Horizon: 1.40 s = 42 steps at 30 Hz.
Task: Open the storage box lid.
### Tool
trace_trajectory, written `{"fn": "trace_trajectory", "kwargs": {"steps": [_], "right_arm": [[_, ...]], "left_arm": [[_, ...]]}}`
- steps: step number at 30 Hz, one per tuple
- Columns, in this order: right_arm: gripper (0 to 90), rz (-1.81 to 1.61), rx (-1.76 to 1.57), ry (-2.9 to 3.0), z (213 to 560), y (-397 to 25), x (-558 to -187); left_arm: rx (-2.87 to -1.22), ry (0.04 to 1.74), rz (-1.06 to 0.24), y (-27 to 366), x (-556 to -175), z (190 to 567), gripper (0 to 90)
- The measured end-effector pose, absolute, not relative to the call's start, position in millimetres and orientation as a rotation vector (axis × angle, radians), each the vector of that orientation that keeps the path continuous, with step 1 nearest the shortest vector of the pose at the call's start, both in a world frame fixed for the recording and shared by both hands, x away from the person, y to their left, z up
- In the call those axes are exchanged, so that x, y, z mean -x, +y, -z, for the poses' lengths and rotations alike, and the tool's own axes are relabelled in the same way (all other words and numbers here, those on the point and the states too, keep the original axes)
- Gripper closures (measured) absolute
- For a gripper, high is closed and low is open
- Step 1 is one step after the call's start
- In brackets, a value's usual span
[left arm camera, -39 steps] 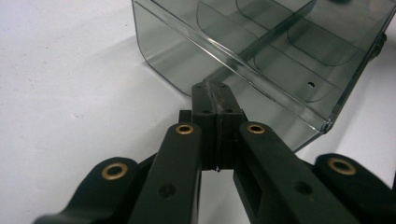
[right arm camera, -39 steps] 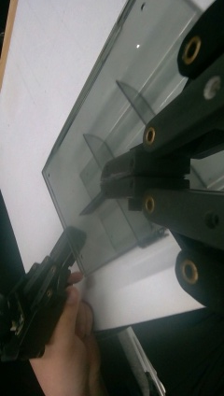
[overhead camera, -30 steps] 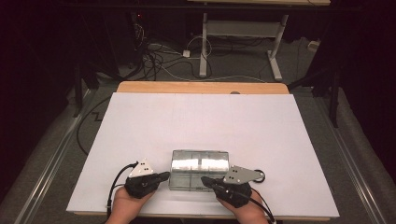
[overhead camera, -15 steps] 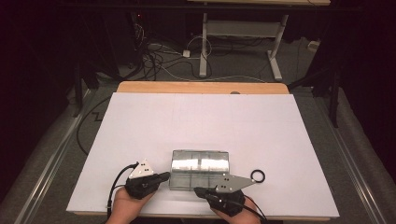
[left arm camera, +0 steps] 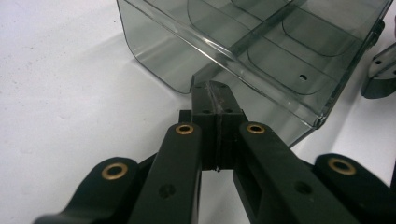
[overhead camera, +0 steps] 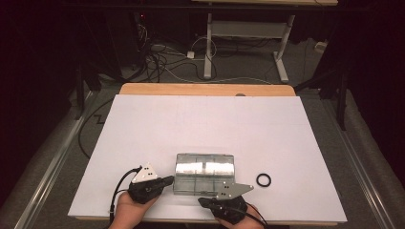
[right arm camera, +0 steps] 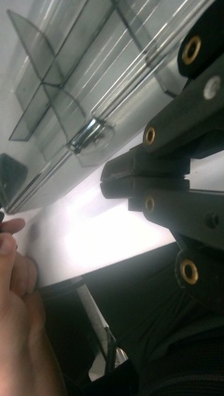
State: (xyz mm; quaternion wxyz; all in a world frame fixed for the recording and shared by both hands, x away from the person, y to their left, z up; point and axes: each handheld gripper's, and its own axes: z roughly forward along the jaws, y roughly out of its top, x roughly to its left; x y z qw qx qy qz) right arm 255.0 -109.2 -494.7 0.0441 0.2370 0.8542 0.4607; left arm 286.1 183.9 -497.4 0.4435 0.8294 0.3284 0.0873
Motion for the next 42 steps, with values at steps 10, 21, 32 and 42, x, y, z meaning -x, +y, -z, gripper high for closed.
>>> {"fn": "trace_trajectory", "kwargs": {"steps": [10, 21, 32, 42], "right_arm": [[90.0, -1.369, -0.784, 2.609, 496.0, -109.4, -257.3], [90.0, -1.393, -0.836, 2.588, 495.7, -112.5, -260.0], [90.0, -1.421, -0.827, 2.584, 495.4, -113.9, -259.8], [90.0, -1.434, -0.813, 2.582, 495.3, -114.2, -258.9]], "left_arm": [[-2.057, 0.813, -0.217, 183.6, -285.8, 497.5, 87.6], [-2.057, 0.812, -0.219, 183.3, -285.3, 497.5, 87.7], [-2.056, 0.812, -0.215, 183.1, -285.3, 497.5, 87.7], [-2.063, 0.809, -0.215, 182.6, -285.4, 497.5, 87.6]]}}
